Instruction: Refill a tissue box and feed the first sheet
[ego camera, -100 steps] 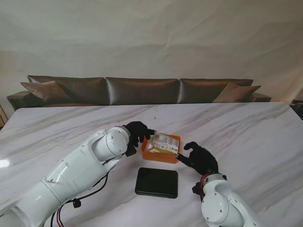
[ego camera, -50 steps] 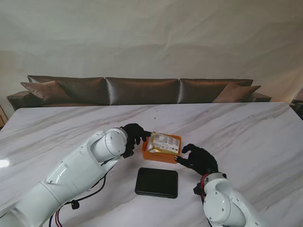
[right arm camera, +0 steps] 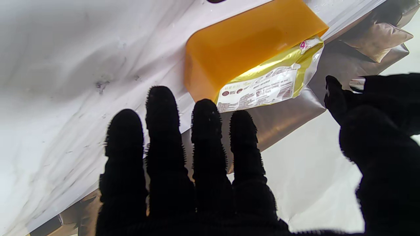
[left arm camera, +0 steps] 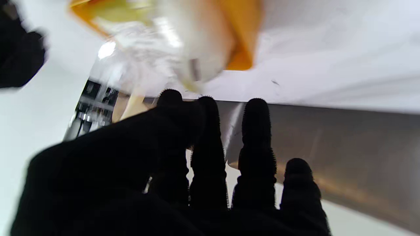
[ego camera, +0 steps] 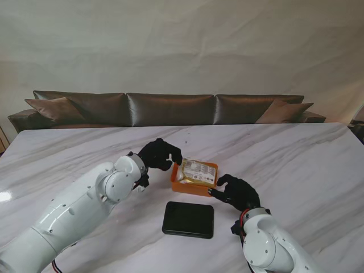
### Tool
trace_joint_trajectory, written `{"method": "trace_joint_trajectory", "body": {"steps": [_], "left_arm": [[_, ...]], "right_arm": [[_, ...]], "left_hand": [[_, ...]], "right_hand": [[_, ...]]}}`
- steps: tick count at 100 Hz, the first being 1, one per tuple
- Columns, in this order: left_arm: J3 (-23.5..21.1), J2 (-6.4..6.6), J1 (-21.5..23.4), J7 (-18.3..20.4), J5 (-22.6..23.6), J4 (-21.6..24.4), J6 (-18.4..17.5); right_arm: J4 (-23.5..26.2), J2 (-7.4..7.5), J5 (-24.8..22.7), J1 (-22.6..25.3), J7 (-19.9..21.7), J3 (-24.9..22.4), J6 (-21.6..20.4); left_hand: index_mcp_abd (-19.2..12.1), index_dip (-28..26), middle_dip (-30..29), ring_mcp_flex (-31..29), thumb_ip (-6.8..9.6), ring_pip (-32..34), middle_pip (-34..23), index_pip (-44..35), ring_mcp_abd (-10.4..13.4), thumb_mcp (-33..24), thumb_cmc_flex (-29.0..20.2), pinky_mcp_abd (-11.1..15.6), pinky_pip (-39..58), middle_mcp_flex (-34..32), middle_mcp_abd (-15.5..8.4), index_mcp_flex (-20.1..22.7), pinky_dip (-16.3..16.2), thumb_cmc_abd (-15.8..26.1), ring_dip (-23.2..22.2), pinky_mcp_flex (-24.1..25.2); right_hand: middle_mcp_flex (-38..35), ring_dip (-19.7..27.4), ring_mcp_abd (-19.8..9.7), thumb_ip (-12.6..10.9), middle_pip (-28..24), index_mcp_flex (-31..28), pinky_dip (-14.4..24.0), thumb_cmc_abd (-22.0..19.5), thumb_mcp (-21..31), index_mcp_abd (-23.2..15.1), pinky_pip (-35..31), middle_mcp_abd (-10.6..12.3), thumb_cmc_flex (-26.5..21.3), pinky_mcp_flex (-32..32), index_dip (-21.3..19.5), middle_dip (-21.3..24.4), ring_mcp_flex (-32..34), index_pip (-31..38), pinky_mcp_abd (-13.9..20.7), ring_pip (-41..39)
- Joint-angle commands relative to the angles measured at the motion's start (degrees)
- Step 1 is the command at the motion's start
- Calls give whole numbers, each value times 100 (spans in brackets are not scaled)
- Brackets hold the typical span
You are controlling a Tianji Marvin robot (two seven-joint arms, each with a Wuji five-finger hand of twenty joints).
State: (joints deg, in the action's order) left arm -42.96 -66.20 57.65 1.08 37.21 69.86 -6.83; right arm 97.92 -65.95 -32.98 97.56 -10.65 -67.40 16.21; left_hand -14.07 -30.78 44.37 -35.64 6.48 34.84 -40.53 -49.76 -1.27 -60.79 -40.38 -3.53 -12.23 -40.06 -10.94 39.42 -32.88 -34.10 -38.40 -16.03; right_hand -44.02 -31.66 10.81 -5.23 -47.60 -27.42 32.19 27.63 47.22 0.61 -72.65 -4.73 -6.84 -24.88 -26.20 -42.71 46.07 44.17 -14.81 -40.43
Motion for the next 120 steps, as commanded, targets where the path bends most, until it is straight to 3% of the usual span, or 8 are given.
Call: {"method": "trace_joint_trajectory", "body": {"steps": [1,4,9,32,45,55,94,120], "left_arm": [[104,78,-133,-77,24,-132,132],[148,90,-166,-109,104,-178,63],[195,98,-201,-154,173,-243,-34],[373,-20,-288,-928,359,-683,-475],[444,-40,-305,-1127,448,-774,-641],[468,-66,-284,-1310,476,-850,-775],[861,-308,-483,-1866,262,-1558,-1239],[1272,-513,-719,-1920,-42,-2218,-1367]], "right_arm": [[-37,-14,15,2,54,27,-16],[-48,-16,24,-2,48,33,-15],[-63,-20,39,-7,40,41,-10],[-111,-31,102,-34,28,66,-1],[-132,-39,140,-49,19,89,12],[-145,-40,153,-56,24,104,25],[-223,-51,218,-106,22,158,26],[-201,-48,238,-74,38,126,30]], "left_hand": [[-379,-290,-409,44,430,-250,-316,-205,279,-532,-224,250,7539,215,-379,29,232,-64,282,302],[-448,-346,-676,34,679,-360,-383,-242,342,-545,-288,305,7377,228,-450,71,301,31,384,419],[-577,-390,-803,41,778,-519,-391,-310,435,-662,-472,366,7173,157,-559,175,385,-54,504,604],[-943,-408,-1214,-49,663,-1329,-166,-388,916,-1041,-1041,699,6662,-480,-756,847,605,-290,1604,1129],[-991,88,-1575,-304,532,-1277,48,-61,1074,-1190,-1288,1011,6666,-857,-740,1277,629,-323,2092,1128],[-994,394,-1833,-380,564,-1311,230,172,1171,-1213,-1386,1214,6660,-1038,-714,1426,648,-304,2242,1116],[-959,606,-2045,-459,647,-1420,400,327,1218,-1195,-1499,1398,6742,-1260,-638,1639,637,-220,2322,917],[-723,679,-2072,-377,576,-1374,446,406,946,-1188,-1381,1339,6822,-1179,-400,1533,610,-194,2291,816]], "right_hand": [[86,49,-108,-21,52,-85,-20,94,-77,-172,151,137,-17,65,-59,82,-102,-36,145,113],[87,49,-111,-20,48,-87,-20,99,-80,-169,152,141,-18,65,-66,80,-105,-34,145,113],[77,48,-107,-21,34,-90,-19,96,-78,-172,153,143,-26,65,-73,75,-97,-32,145,110],[43,47,-118,-21,-27,-120,-16,97,-86,-154,160,148,-39,64,-104,47,-79,-21,165,105],[17,57,-118,-21,-53,-134,-15,91,-90,-149,162,143,-42,63,-116,34,-59,-18,167,120],[-7,70,-126,-21,-75,-154,-14,85,-94,-137,164,145,-41,63,-125,21,-40,-16,169,142],[-55,96,-125,-21,-134,-211,-16,62,-108,-129,175,151,-29,62,-154,-29,-1,-7,181,184],[-73,105,-111,-21,-141,-228,-22,44,-114,-115,186,134,-33,63,-165,-47,7,-14,184,199]]}}
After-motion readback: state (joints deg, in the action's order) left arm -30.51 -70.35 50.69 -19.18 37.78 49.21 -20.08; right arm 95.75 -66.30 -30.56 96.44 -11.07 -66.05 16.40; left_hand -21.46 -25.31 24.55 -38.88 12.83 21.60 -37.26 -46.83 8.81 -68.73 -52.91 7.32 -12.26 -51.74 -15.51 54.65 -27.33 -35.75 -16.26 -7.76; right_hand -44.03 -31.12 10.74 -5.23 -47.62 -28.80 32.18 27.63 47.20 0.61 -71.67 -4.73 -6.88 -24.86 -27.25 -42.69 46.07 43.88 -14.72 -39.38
